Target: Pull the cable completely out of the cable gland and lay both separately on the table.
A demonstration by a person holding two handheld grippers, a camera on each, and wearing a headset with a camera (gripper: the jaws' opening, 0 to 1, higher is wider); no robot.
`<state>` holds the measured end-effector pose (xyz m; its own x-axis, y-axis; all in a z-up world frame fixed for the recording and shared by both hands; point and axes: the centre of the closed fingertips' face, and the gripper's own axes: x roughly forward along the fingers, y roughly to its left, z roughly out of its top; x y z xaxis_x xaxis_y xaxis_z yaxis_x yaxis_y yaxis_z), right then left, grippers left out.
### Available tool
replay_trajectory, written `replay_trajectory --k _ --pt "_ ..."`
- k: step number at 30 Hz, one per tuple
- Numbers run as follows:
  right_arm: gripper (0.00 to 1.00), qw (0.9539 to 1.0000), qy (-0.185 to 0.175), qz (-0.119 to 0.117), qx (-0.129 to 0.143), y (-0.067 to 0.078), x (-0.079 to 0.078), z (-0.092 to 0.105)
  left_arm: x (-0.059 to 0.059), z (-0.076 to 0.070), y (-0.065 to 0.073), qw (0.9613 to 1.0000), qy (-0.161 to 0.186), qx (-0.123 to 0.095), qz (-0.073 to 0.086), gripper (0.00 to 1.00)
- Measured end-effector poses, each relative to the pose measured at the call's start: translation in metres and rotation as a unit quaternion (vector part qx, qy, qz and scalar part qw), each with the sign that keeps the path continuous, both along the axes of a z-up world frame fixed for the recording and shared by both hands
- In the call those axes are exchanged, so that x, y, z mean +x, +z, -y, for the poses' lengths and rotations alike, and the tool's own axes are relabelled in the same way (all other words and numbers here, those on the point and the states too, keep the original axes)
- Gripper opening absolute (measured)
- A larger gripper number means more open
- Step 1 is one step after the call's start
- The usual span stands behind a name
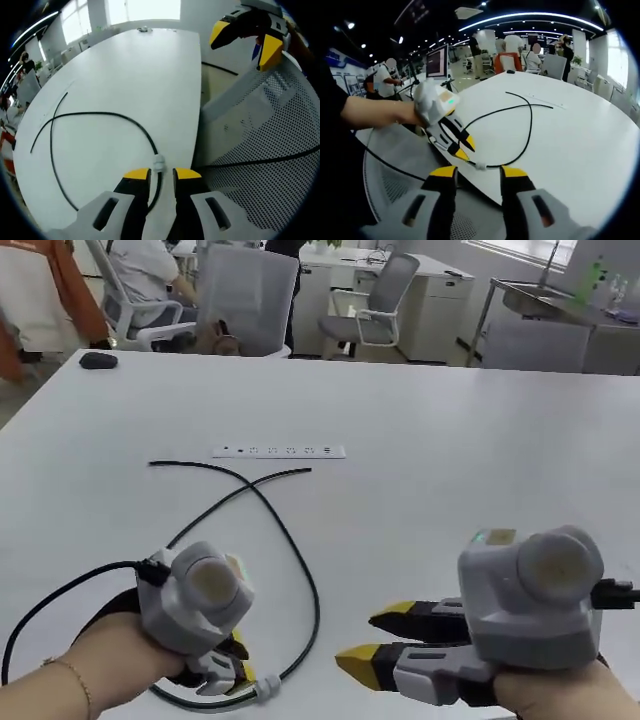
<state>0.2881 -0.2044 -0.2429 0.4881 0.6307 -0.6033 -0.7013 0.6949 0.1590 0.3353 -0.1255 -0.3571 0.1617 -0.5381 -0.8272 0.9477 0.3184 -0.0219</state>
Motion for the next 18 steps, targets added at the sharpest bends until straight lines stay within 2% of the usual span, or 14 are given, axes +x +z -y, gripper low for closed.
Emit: replay_trajectory --k 5,11,12,13,14,16,18 --pt "0.34 0.9998 -0.017 -0.008 0.001 -0.002 -0.007 0.013 -0.002 0.006 -0.019 0.9996 -0.014 0.015 -0.017 0.26" --pt "0.34 0.9993 -0.037 -0.009 0.002 0.001 -0.013 0.025 0.007 0.006 -0.043 0.999 0.01 0.039 -0.02 0.29" --pt "0.34 0.9991 -0.042 -0.008 0.001 0.003 -0.014 0.027 0.008 0.004 -0.047 0.9984 0.015 0.049 -0.023 0.28" --pt "0.34 0.999 -0.044 -0.007 0.001 0.003 -0.015 0.028 0.012 -0.004 -0.052 0.9969 0.008 0.078 -0.008 0.26" --pt "0.34 0.9988 -0.049 -0.006 0.002 0.004 -0.016 0.03 0.013 -0.004 -0.054 0.9967 0.005 0.081 -0.003 0.25" --pt "0.34 0.9983 -0.057 -0.006 0.001 0.004 -0.018 0.034 0.01 -0.001 -0.058 0.9972 0.017 0.07 -0.017 0.26" --pt "0.34 0.998 -0.063 -0.006 0.0 0.005 -0.021 0.037 0.01 0.0 -0.061 0.9974 0.023 0.064 -0.024 0.26"
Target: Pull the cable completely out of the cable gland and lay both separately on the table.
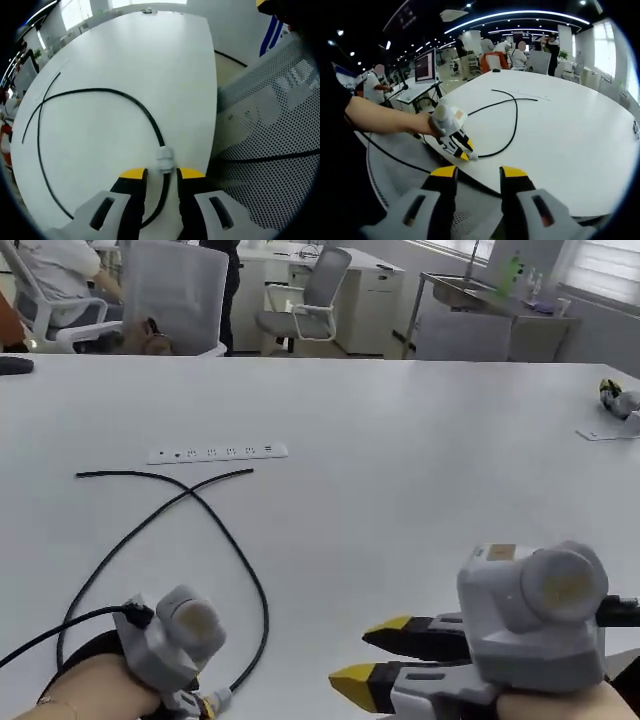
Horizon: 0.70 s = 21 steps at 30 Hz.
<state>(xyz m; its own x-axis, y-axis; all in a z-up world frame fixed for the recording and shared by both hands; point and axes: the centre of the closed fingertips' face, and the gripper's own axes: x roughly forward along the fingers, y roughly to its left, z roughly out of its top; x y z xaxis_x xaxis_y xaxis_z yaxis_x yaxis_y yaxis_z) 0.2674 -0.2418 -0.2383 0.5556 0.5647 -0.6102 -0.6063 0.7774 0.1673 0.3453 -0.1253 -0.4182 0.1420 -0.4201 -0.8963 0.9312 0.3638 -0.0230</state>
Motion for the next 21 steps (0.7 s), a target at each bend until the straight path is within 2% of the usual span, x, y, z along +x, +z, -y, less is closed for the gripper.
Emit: replay_trajectory --k 1,2,5,9,11,12,13,14,16,18,20,21 --pt "0.34 1.0 -0.003 -0.001 0.0 0.0 -0.002 0.002 -0.003 0.0 -0.002 1.0 -0.003 0.001 -0.001 0.25" --pt "0.34 1.0 -0.005 -0.002 -0.001 -0.001 -0.003 0.003 0.0 0.001 0.0 0.9999 -0.009 0.0 0.009 0.23" --pt "0.34 0.9998 -0.017 -0.003 0.008 0.002 -0.005 0.006 0.0 0.003 -0.001 1.0 -0.005 -0.001 0.009 0.23" --pt "0.34 0.9998 -0.017 0.0 -0.003 0.002 -0.004 0.007 -0.001 0.004 0.0 0.9998 -0.006 0.001 0.017 0.22" --pt "0.34 0.9999 -0.016 0.001 -0.003 0.003 -0.004 0.005 -0.003 0.006 0.0 0.9997 -0.015 -0.004 0.02 0.17" --pt "0.34 0.9999 -0.016 0.001 -0.002 0.003 -0.005 0.005 -0.002 0.007 0.001 0.9986 -0.035 -0.006 0.04 0.17" --pt "0.34 0.9999 -0.015 0.002 -0.002 0.003 -0.005 0.004 -0.001 0.008 0.002 0.9979 -0.044 -0.007 0.046 0.17" --pt "0.34 0.9999 -0.015 0.002 -0.003 0.003 -0.006 0.004 -0.003 0.006 0.001 0.9988 -0.032 -0.006 0.036 0.17" --pt "0.34 0.9999 -0.015 0.002 -0.003 0.003 -0.007 0.003 -0.003 0.004 0.003 0.9991 -0.03 -0.007 0.03 0.17" --pt "0.34 0.9999 -0.017 0.001 -0.001 0.003 -0.008 0.003 0.0 0.006 0.011 0.9991 -0.024 -0.023 0.027 0.16" --pt "0.34 0.9999 -0.015 0.002 0.001 0.003 -0.008 0.002 0.001 0.006 0.019 0.9991 -0.015 -0.037 0.015 0.16" --pt "0.34 0.9999 -0.013 0.002 0.001 0.003 -0.007 0.001 0.002 0.005 0.022 0.9989 -0.016 -0.04 0.016 0.16"
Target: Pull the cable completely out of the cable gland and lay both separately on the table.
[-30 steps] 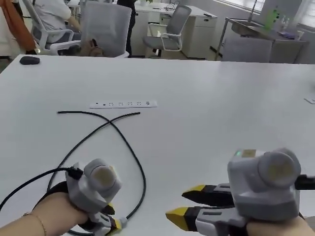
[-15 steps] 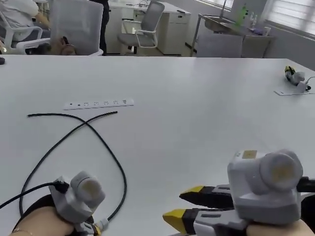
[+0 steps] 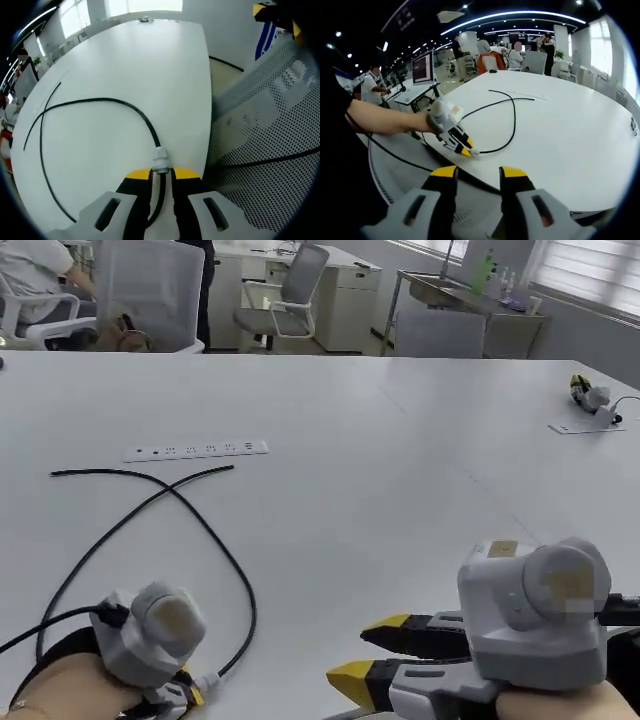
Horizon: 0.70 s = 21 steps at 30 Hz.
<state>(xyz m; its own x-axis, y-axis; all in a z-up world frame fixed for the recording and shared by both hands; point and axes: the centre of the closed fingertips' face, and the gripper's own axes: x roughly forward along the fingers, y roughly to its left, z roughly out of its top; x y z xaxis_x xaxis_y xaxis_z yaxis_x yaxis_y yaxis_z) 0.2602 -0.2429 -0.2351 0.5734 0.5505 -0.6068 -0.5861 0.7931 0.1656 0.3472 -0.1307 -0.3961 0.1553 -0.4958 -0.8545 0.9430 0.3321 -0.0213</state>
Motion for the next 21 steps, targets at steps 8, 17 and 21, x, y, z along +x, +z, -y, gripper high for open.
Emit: replay_trajectory --k 8,17,21 --pt "0.32 0.999 0.043 0.008 -0.005 0.003 0.013 -0.019 0.001 -0.004 0.038 0.9996 0.006 -0.025 0.012 0.16" --pt "0.31 0.9548 0.287 0.019 -0.075 -0.042 0.042 -0.072 -0.008 -0.018 0.064 0.9989 -0.004 -0.034 0.031 0.16" --pt "0.32 0.9287 0.348 0.023 -0.127 -0.071 0.071 -0.092 -0.01 -0.026 0.058 0.9993 0.003 -0.029 0.025 0.16"
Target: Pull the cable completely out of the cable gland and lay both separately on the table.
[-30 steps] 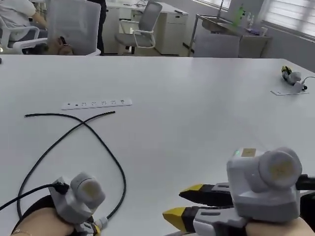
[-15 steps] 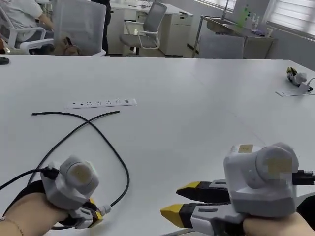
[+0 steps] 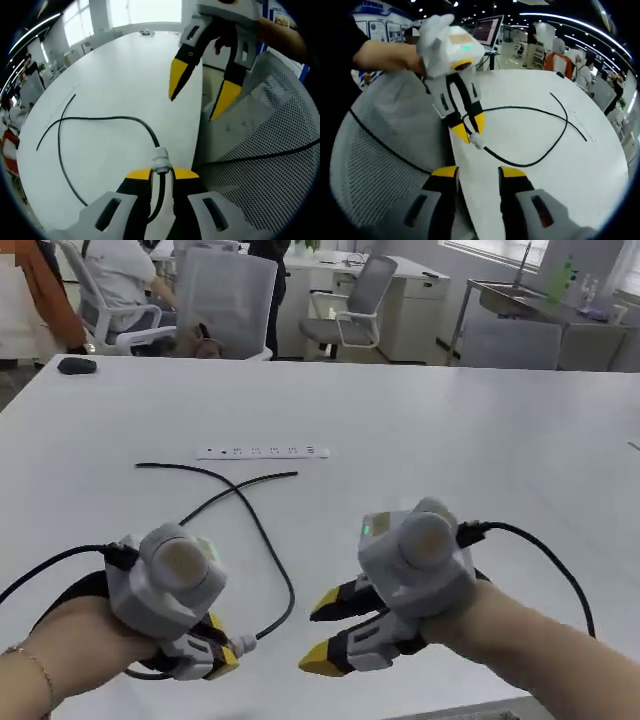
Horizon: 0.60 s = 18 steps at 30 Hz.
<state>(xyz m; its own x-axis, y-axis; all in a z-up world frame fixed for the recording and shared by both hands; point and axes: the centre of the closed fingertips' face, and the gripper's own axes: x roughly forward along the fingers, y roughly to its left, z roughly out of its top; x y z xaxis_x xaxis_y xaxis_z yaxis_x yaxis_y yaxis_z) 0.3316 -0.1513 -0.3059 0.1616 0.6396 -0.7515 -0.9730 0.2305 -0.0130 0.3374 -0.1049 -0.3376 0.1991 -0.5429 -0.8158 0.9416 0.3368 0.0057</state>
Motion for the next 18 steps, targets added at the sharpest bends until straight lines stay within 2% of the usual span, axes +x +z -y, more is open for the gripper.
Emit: replay_trajectory --k 1,3,6,10,13,15,18 --pt "0.32 0.9998 0.01 -0.009 -0.013 -0.006 0.004 -0.005 -0.001 -0.002 -0.001 1.0 0.002 0.001 -0.002 0.16" --pt "0.32 0.9984 0.05 0.003 -0.027 -0.011 0.009 -0.016 -0.002 -0.004 -0.002 1.0 0.006 0.002 -0.004 0.16" --pt "0.32 0.9963 0.079 -0.007 -0.033 -0.017 0.009 -0.028 -0.004 -0.007 -0.003 0.9999 0.009 0.0 -0.009 0.16" --pt "0.33 0.9892 0.135 -0.007 -0.055 -0.026 0.004 -0.039 -0.004 -0.009 -0.002 0.9999 0.008 -0.001 -0.01 0.16" --pt "0.3 0.9862 0.153 -0.013 -0.061 -0.033 0.005 -0.045 -0.006 -0.009 -0.001 0.9999 0.004 -0.004 -0.014 0.16" --pt "0.28 0.9846 0.162 -0.024 -0.062 -0.037 0.004 -0.049 -0.01 -0.009 -0.002 0.9997 -0.003 -0.008 -0.023 0.16" --pt "0.22 0.9824 0.173 -0.05 -0.049 -0.041 -0.004 -0.054 -0.014 -0.009 -0.005 0.9993 -0.01 -0.01 -0.035 0.16"
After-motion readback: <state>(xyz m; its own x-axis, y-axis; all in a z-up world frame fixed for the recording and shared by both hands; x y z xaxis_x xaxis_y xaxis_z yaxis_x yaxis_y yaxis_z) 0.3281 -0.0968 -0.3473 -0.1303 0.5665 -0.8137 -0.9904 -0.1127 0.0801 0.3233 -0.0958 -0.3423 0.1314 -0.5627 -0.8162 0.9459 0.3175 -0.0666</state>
